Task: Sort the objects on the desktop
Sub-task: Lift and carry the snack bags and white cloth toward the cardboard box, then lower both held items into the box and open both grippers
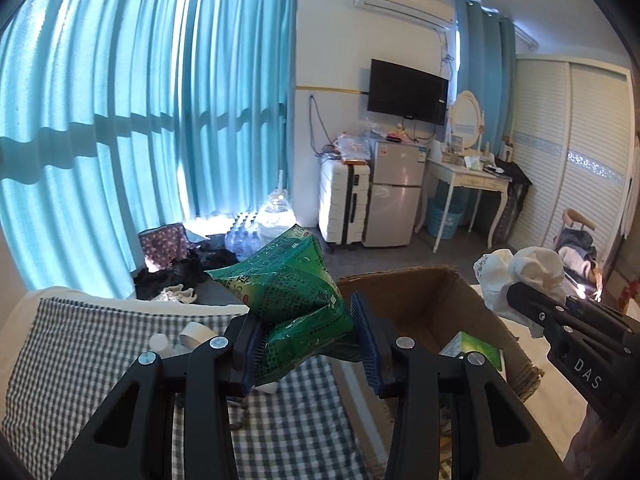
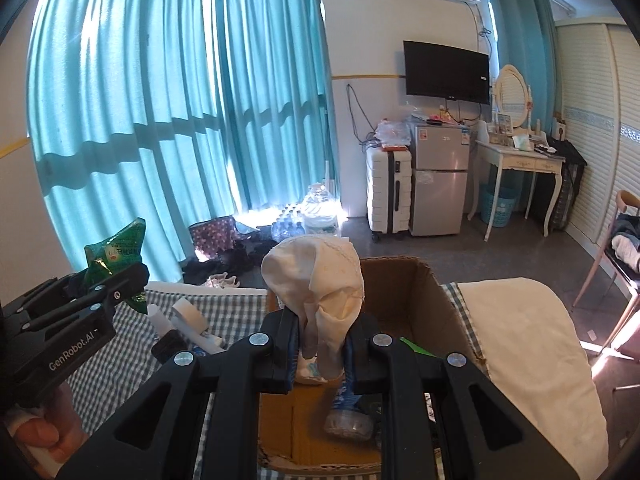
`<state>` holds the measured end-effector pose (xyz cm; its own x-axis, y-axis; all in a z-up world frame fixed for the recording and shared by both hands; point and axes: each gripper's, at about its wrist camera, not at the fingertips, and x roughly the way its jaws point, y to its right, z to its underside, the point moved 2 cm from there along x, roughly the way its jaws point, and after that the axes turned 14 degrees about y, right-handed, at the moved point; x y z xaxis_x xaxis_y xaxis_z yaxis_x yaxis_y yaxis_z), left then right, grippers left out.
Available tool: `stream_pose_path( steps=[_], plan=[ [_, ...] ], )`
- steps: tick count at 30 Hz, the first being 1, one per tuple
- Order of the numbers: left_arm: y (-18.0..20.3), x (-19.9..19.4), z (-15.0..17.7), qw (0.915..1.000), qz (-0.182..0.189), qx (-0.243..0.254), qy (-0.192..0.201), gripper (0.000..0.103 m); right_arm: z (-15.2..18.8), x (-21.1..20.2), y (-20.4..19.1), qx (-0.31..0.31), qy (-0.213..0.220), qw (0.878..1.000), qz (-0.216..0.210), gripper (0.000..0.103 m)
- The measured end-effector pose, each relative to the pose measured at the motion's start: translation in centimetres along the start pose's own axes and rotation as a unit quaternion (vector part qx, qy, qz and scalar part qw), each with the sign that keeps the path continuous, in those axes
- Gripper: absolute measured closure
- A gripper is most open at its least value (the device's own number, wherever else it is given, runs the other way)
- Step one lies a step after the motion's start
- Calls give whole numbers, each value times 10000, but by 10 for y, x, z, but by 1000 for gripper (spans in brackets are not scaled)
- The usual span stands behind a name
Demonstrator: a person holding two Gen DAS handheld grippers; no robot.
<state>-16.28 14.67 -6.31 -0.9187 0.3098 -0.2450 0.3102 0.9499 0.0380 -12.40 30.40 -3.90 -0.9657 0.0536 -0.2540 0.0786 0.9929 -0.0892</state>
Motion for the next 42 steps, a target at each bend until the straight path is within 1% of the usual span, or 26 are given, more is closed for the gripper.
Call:
stream_pose_path(
  steps=[5,8,12,17,22,26,30,35,39,41,42],
  plan=[
    [30,17,4,9996,232,134,-50,61,7,7,24,-50,-154,9992,357,86],
    [45,29,8,9990,375,146,-173,61,11,10,38,79,-218,9992,336,86],
    [62,47,14,9981,513,164,-314,61,18,15,56,171,-308,9984,450,86],
    [79,74,27,9952,704,216,-649,61,38,33,77,333,-664,9963,425,86],
    [95,106,45,9897,883,335,-1079,61,58,50,90,420,-961,9934,463,86],
    [102,127,57,9858,905,370,-1366,61,65,57,96,458,-1053,9924,451,86],
    [106,145,69,9801,969,319,-1701,61,71,66,98,478,-1106,9917,439,86],
    [106,157,82,9756,953,346,-1945,60,76,76,97,441,-1191,9910,434,86],
    [104,160,84,9751,970,332,-1966,57,82,82,97,433,-1352,9889,444,86],
    [103,158,83,9759,986,279,-1926,53,84,83,95,400,-1375,9887,441,86],
    [101,156,81,9766,985,245,-1899,52,84,83,94,383,-1375,9888,426,83]
  ],
)
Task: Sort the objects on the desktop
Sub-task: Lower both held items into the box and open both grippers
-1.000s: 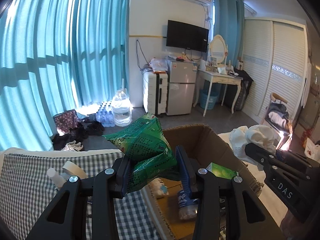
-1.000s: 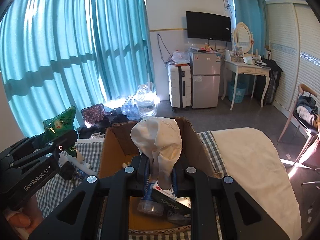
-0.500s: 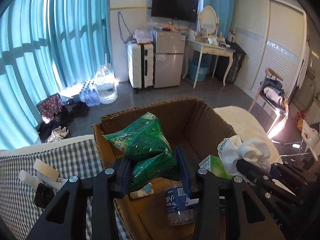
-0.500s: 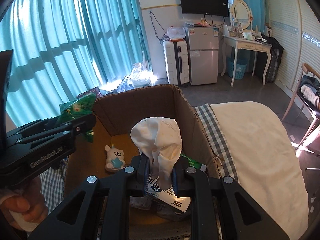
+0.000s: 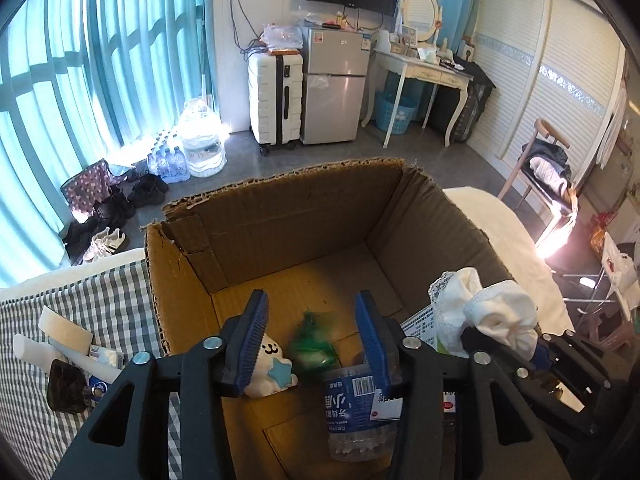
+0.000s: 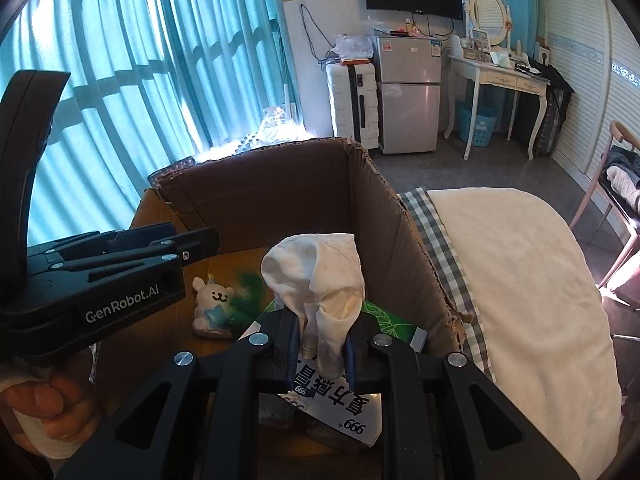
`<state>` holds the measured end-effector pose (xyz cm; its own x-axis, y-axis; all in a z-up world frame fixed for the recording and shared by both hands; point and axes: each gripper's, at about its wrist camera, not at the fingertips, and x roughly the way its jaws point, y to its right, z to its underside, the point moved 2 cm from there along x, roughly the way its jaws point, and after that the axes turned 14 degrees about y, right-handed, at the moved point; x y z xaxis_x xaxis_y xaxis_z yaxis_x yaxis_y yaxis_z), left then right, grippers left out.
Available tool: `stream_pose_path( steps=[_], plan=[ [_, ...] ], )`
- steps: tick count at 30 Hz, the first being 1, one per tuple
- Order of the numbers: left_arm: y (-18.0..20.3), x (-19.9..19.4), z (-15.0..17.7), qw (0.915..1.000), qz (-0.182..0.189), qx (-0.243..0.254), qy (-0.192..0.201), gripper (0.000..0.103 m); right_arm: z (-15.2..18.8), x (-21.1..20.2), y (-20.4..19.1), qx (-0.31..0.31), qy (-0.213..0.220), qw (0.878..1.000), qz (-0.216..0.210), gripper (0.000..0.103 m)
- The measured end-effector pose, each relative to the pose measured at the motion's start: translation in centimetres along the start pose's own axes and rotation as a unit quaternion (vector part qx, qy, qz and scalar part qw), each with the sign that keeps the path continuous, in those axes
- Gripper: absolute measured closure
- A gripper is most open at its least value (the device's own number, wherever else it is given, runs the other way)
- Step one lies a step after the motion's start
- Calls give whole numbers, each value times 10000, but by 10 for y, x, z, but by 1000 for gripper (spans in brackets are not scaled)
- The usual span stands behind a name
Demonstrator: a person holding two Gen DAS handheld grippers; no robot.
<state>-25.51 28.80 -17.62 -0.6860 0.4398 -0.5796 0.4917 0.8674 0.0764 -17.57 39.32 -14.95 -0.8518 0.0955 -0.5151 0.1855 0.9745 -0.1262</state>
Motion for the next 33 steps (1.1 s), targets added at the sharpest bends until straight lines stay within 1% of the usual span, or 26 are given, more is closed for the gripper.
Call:
stream_pose_path(
  steps=[2,3,10,11,13,15,16,20,25,28,31,33],
  plan=[
    [-3,-7,-3,10000,8,-62,63,49,-1,-4,-2,-40,64,10000,0,81],
    [-5,-11,-6,9999,6,-76,99,49,-2,-5,-3,-50,101,9999,-14,75],
    [-17,-49,-21,9988,-86,-124,462,45,-15,-24,-20,-205,462,9984,-248,70],
    [-20,-56,-23,9985,-102,-136,519,44,-18,-27,-24,-249,518,9980,-265,66],
    [-24,-68,-27,9979,-120,-148,616,41,-23,-35,-31,-321,678,9967,-323,53],
    [-29,-80,-31,9973,-154,-134,701,40,-27,-39,-36,-375,833,9953,-313,22],
    [-32,-86,-33,9970,-174,-122,745,40,-28,-41,-39,-424,900,9947,-274,18],
    [-39,-106,-40,9956,-248,-107,896,38,-34,-46,-48,-529,1003,9933,-233,17],
    [-53,-134,-45,9931,-376,-125,1106,37,-42,-59,-53,-486,1163,9914,-358,17],
    [-63,-150,-44,9908,-505,-154,1244,33,-47,-68,-58,-449,1285,9898,-417,17],
    [-71,-167,-42,9888,-628,-160,1343,32,-51,-77,-67,-480,1370,9883,-478,17],
    [-77,-177,-41,9875,-708,-168,1402,28,-54,-83,-69,-460,1431,9873,-521,16]
  ],
)
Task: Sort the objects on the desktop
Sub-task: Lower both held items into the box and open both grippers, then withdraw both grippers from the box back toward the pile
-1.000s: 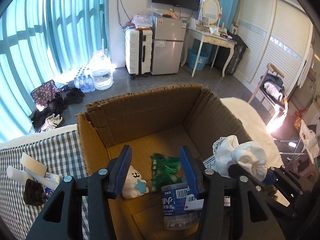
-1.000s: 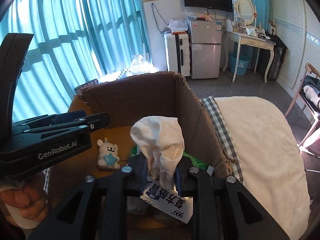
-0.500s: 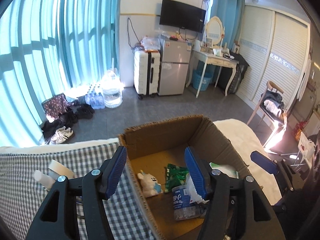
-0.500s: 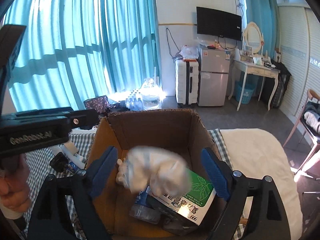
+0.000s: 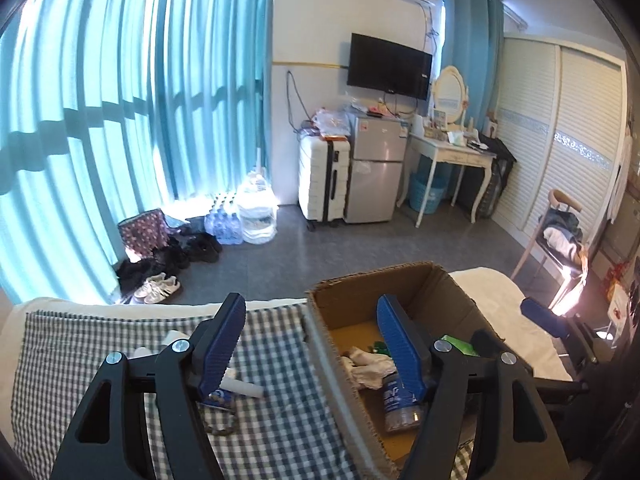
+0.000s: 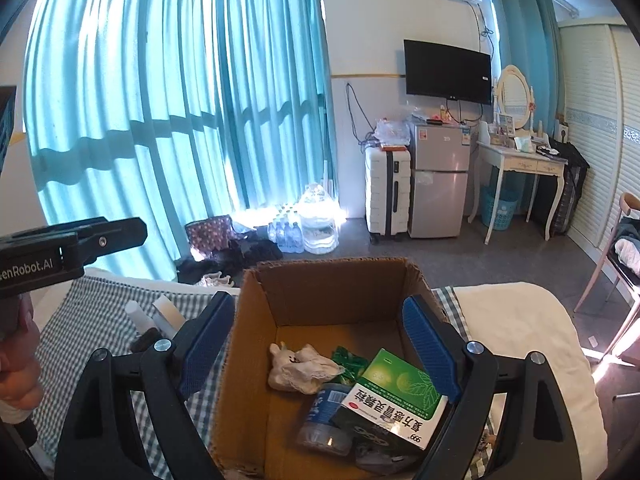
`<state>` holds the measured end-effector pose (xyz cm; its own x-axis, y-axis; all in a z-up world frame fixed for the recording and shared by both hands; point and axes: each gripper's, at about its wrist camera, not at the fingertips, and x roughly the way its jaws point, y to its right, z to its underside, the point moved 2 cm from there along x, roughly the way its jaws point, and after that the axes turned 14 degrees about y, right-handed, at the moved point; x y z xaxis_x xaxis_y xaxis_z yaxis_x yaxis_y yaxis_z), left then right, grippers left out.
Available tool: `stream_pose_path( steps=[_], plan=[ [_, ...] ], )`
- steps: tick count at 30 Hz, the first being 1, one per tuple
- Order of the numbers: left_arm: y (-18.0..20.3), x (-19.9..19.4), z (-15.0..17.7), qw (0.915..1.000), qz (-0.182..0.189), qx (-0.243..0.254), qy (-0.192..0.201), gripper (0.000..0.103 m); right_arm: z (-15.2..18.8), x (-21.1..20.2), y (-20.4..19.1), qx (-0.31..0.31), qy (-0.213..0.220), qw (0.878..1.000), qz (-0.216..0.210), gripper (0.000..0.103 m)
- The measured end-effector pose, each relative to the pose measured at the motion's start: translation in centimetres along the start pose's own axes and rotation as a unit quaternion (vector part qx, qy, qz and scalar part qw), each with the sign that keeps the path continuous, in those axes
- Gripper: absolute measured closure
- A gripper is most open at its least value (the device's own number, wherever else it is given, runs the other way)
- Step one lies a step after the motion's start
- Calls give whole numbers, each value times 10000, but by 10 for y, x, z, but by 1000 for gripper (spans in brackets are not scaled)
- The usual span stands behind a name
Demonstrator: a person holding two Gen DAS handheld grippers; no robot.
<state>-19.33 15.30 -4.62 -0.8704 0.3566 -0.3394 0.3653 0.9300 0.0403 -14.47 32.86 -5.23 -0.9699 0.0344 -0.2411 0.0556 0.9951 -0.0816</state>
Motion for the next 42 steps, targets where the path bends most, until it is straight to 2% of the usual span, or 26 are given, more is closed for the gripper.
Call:
stream_pose_path(
  steps=[5,10,14,19,24,29,42],
  plan=[
    [-20,-27,-4,9993,-296,56,242,17,-11,-14,-13,-64,207,9997,-80,6],
    [-42,-48,-8,9982,-466,-15,371,9,-13,-19,-26,-253,252,9992,-182,6],
    [-62,-63,-10,9965,-671,-74,502,0,-17,-20,-32,-214,309,9991,-200,0],
    [-90,-79,-12,9939,-855,-243,654,0,-21,-21,-43,-105,304,9987,-395,0],
    [-113,-91,-9,9881,-1307,-169,797,0,-24,-23,-58,4,371,9982,-469,0],
    [-135,-93,1,9856,-1513,-211,720,0,-26,-24,-74,58,447,9976,-533,0],
    [-194,-80,38,9794,-1901,-409,539,0,-7,-7,-123,-507,402,9961,-598,0]
  ],
)
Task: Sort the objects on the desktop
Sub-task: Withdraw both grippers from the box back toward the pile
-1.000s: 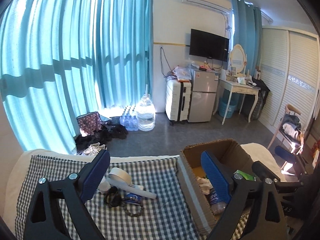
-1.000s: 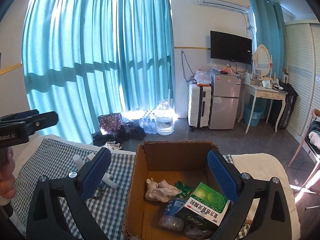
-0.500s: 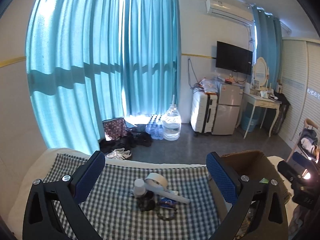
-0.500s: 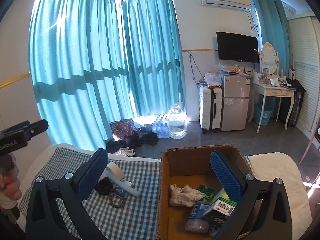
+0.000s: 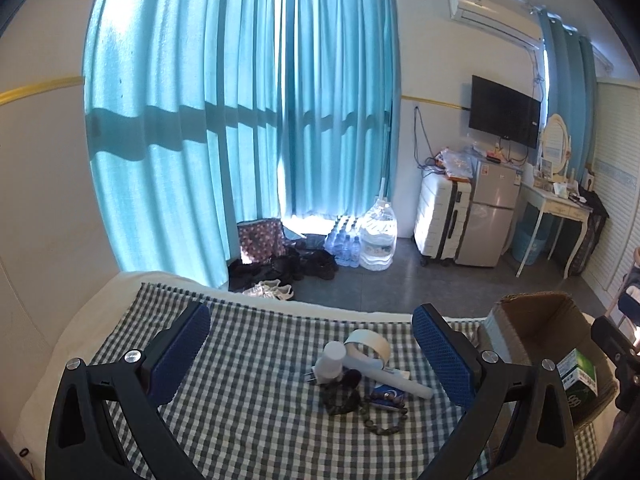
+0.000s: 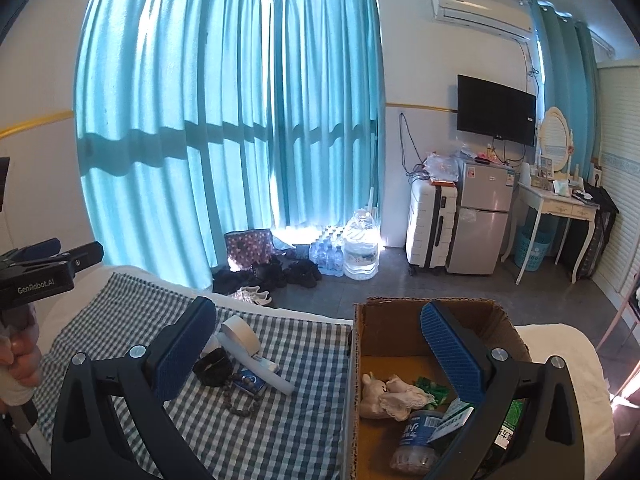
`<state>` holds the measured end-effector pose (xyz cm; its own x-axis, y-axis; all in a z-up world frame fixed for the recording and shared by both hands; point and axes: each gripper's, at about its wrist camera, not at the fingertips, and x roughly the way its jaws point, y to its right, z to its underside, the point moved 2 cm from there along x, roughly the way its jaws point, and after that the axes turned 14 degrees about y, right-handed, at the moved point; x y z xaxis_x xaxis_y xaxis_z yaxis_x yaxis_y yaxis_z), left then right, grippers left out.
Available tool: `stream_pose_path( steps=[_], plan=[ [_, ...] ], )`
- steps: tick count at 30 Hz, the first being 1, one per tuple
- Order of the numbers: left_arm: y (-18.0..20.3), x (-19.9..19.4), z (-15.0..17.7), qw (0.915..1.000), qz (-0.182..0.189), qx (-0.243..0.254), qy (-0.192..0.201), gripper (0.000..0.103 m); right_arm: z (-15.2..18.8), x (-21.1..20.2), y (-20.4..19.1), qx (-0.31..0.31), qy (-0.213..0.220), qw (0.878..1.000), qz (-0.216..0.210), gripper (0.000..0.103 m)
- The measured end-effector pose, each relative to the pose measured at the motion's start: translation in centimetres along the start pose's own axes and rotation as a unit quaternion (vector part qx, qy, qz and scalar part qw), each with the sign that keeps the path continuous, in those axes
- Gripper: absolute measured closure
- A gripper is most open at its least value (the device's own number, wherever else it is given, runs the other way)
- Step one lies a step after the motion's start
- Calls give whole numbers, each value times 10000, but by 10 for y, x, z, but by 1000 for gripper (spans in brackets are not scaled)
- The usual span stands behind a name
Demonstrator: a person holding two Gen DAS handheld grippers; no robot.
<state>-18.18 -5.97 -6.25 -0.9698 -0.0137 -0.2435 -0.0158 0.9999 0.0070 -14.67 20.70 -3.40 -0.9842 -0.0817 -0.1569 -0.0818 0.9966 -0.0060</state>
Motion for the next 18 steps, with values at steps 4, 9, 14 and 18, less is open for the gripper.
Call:
stream_pose_path(
  steps=[4,9,14,18],
  plan=[
    [-11,11,11,10000,-49,5,-66,0,8,11,-18,-101,-108,9999,-66,0],
    [-18,26,30,9998,-105,55,-159,0,21,28,-41,-205,-212,9994,-177,0],
    [-21,41,49,9995,-77,3,-313,0,40,46,-54,-199,-456,9983,-313,0],
    [-16,52,59,9992,-18,141,-379,0,57,59,-54,-242,-673,9970,-286,0]
  ],
)
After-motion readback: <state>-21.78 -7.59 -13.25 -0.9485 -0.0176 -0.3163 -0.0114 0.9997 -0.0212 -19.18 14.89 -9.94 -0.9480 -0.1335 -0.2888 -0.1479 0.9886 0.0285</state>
